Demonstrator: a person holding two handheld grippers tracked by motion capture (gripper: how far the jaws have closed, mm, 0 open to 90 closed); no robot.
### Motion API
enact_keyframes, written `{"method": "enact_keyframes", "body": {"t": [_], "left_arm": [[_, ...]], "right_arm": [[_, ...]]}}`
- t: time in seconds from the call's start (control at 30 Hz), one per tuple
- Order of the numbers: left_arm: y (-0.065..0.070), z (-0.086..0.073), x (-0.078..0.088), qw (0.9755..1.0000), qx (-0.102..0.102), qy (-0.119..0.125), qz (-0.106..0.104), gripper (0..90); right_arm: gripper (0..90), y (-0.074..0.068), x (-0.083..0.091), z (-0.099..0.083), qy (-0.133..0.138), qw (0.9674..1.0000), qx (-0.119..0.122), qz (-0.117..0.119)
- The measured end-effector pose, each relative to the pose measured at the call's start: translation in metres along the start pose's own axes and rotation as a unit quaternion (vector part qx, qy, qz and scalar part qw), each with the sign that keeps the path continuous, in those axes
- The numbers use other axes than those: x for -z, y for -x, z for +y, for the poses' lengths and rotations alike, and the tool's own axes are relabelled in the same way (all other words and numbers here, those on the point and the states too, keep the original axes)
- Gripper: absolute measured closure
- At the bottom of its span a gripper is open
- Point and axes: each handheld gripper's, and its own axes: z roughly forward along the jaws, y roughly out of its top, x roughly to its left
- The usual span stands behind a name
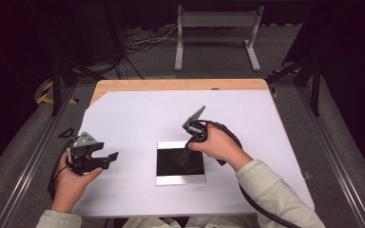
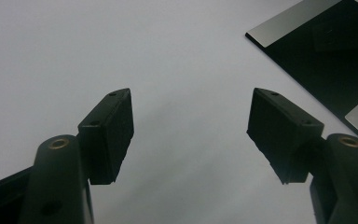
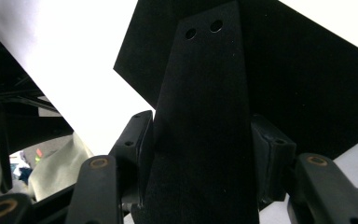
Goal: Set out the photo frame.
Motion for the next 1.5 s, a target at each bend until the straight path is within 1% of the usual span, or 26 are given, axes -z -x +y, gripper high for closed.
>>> {"method": "enact_keyframes", "body": {"t": [0.13,0.23,0.33,0.5,0.53,0.57,0.6,0.63,0.67,0.7,0.73,0.77,0.87,0.97,1.03,1.07,1.1,1.13,1.23,1.27,1.3,1.33,1.4,1.5], "left_arm": [[0.0,0.0,-0.001,1.0,0.001,0.001,0.0,31.9],[0.0,0.0,-0.001,1.0,-0.001,0.0,0.0,31.9],[0.001,0.0,-0.002,1.0,0.0,-0.001,0.0,31.9],[0.001,0.0,-0.003,1.0,-0.001,-0.002,-0.002,31.9],[0.001,0.0,-0.003,1.0,-0.002,-0.002,-0.001,31.9],[0.001,0.0,-0.003,1.0,-0.001,-0.001,-0.001,31.9],[0.001,0.0,-0.003,1.0,-0.002,-0.001,-0.001,31.9],[0.001,0.0,-0.003,1.0,-0.002,-0.002,-0.001,31.9],[0.001,0.0,-0.003,1.0,-0.003,-0.002,-0.001,31.9],[0.001,0.001,-0.003,1.0,-0.003,-0.002,-0.001,31.9],[0.001,0.001,-0.003,1.0,-0.003,-0.002,-0.001,31.9],[0.001,0.001,-0.003,1.0,-0.005,-0.002,0.0,31.9],[0.001,0.001,-0.003,1.0,-0.004,-0.002,-0.001,31.9],[0.001,0.001,-0.003,1.0,-0.003,-0.002,-0.001,31.9],[0.002,0.001,-0.004,1.0,-0.004,-0.002,-0.001,31.9],[0.003,0.001,-0.005,1.0,-0.006,-0.005,-0.003,31.9],[0.003,0.001,-0.005,1.0,-0.008,-0.005,-0.001,31.9],[0.004,0.001,-0.005,0.9999,-0.009,-0.005,-0.002,31.9],[0.003,0.002,-0.004,1.0,-0.006,-0.005,-0.003,31.8],[0.003,0.002,-0.004,1.0,-0.006,-0.005,-0.003,31.9],[0.003,0.001,-0.004,1.0,-0.005,-0.003,0.0,31.9],[0.002,0.001,-0.004,1.0,-0.006,-0.002,-0.001,31.8],[0.003,0.001,-0.004,1.0,-0.004,-0.002,-0.002,31.9],[0.003,0.002,-0.005,1.0,-0.006,-0.005,-0.004,31.9]], "right_arm": [[50.1,-0.001,0.002,0.0,0.002,1.0,-0.005,-0.002],[53.0,0.0,0.003,0.0,0.006,0.9998,-0.016,0.005],[56.2,0.001,0.005,-0.001,0.009,0.9997,-0.02,0.01],[60.4,-0.002,0.009,-0.003,0.014,0.9998,-0.014,0.009],[64.0,-0.003,0.013,-0.004,0.019,0.9997,-0.008,0.014],[64.0,-0.003,0.013,-0.004,0.019,0.9997,-0.008,0.014],[67.1,-0.004,0.016,-0.006,0.023,0.9995,0.003,0.023],[68.6,-0.004,0.017,-0.006,0.023,0.9993,0.004,0.03],[68.6,-0.004,0.017,-0.006,0.023,0.9993,0.004,0.03],[71.0,-0.004,0.019,-0.007,0.027,0.9988,0.013,0.039],[71.0,-0.004,0.019,-0.007,0.027,0.9988,0.013,0.039],[72.1,-0.004,0.02,-0.008,0.029,0.9984,0.02,0.043],[76.4,-0.008,0.025,-0.01,0.039,0.9972,0.028,0.057],[81.4,-0.014,0.029,-0.012,0.05,0.9949,0.038,0.079],[84.5,-0.017,0.032,-0.013,0.055,0.9923,0.054,0.096],[85.8,-0.018,0.033,-0.014,0.059,0.9912,0.058,0.103],[86.9,-0.021,0.034,-0.015,0.065,0.9895,0.067,0.109],[87.4,-0.023,0.036,-0.016,0.07,0.9886,0.075,0.111],[87.8,-0.032,0.039,-0.019,0.085,0.9869,0.093,0.1],[87.8,-0.032,0.039,-0.019,0.085,0.9869,0.093,0.1],[87.9,-0.034,0.041,-0.02,0.092,0.9856,0.105,0.096],[87.9,-0.036,0.042,-0.021,0.1,0.9845,0.112,0.091],[87.9,-0.035,0.044,-0.022,0.115,0.9813,0.13,0.083],[87.9,-0.034,0.047,-0.023,0.139,0.9776,0.142,0.069]]}}
